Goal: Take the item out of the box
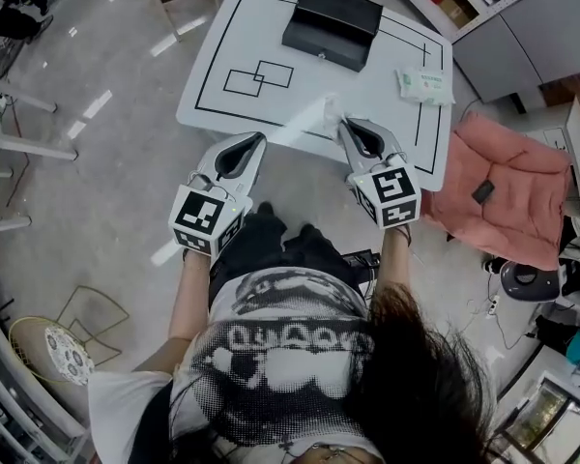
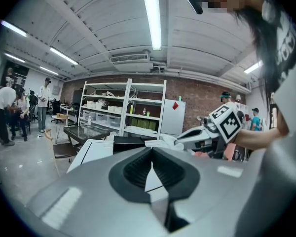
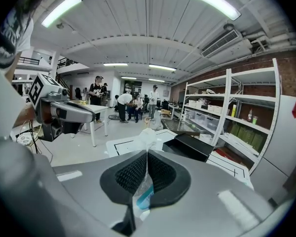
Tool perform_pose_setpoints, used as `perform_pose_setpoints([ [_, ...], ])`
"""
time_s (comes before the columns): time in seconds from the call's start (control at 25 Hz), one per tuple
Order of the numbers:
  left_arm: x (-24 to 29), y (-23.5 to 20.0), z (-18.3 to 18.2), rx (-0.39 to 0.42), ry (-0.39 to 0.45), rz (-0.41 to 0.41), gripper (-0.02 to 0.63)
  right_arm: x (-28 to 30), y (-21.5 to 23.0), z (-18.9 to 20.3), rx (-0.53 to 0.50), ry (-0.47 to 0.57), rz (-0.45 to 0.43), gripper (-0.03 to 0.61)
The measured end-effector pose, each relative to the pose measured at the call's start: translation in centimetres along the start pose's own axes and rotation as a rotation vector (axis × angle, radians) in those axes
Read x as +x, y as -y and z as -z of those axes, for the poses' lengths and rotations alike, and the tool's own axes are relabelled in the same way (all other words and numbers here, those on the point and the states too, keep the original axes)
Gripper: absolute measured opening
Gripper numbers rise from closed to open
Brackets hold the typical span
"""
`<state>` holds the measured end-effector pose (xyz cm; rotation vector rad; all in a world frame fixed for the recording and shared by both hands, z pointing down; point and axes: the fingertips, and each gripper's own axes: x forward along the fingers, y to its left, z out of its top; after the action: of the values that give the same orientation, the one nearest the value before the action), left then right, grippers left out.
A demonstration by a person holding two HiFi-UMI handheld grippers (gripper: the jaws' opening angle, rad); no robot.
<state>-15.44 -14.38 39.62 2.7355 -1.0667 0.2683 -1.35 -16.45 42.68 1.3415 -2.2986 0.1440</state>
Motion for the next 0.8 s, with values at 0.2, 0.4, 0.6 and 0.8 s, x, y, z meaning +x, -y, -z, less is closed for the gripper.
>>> perform_pose_setpoints([
  [0.2,1.0,3.3,-0.2,0.007,0.000,-0.016,0.000,-3.3,0.7,1.5,-0.001,0.010,-0.021,0.008],
  [0.4,1.5,7.5,0.1,0.006,-0.010,-0.039,0.000,-7.0,1.5,3.1,0.002,0.036,-0.048,0.008],
  [0.6,1.5,11.6,0.3,0.009,-0.007,-0.059,0.000,-10.3,1.8,4.4,0.007,0.065,-0.081,0.008],
  [0.8,1.0,14.5,0.6,0.021,0.001,-0.089,0.000,-12.6,1.3,5.5,-0.003,0.088,-0.116,0.008],
])
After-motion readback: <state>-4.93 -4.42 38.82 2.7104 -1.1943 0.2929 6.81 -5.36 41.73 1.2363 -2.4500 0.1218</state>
